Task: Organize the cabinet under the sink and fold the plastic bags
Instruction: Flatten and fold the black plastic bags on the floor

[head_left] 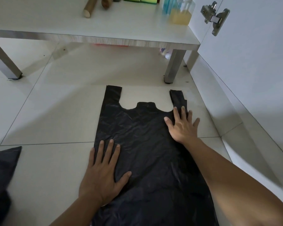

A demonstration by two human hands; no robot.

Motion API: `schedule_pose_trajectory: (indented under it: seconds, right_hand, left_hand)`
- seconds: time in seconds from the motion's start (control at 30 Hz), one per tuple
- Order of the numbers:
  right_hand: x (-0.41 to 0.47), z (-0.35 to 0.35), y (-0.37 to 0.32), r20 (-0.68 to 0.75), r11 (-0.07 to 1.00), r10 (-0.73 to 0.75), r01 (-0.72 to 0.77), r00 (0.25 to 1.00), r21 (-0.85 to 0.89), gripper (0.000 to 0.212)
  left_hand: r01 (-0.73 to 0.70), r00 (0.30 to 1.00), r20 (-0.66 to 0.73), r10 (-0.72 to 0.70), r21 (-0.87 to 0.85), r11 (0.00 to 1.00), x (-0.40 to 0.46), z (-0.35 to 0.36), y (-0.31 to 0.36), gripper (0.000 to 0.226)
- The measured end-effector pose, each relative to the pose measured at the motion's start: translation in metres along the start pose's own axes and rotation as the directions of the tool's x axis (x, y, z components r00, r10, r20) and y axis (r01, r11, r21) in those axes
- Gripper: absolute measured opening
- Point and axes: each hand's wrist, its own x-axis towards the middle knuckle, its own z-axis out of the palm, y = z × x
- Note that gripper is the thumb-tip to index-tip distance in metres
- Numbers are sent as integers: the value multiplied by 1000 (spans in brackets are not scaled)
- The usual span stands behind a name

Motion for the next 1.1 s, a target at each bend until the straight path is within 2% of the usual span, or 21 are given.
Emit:
schedule_pose_trajectory:
  seconds: [0.1,0.2,0.37,0.5,0.6,0.67,0.8,0.93,1.1]
  right_hand:
    - [-29,-8,-12,-122,998,10,-1,993,70,75]
    - [-82,5,-21,-186,989,-120,134,975,64,70]
    - [-141,39,-13,-20,985,-159,158,987,-70,73]
    - [-157,35,-6,-39,982,-159,154,987,-112,76]
    - [-184,28,-6,-62,981,-168,160,984,-108,75]
    - [-207,31,-5,-73,971,-208,197,975,-139,75]
    - [-239,44,8,15,968,-192,191,981,-165,80]
    - [-255,51,22,62,970,-170,178,983,-164,80]
    - [-275,54,37,103,959,-192,208,976,-192,82]
  left_hand:
    - [3,1000,-10,-3,-14,1000,1,-1,1,83]
    - [16,1000,-1,-16,-11,1000,1,-4,1,79]
    - [42,998,42,-45,66,997,-1,-10,4,78]
    - [44,994,91,-55,120,992,-4,-22,11,85]
    - [67,987,138,-81,102,993,-12,-36,20,81]
    - [67,991,112,-74,65,996,-27,-43,26,81]
    - [-10,991,135,3,52,999,-84,-35,35,86]
    - [59,982,177,-68,55,997,-117,-18,28,89]
    - [82,981,171,-89,49,995,-137,-12,28,89]
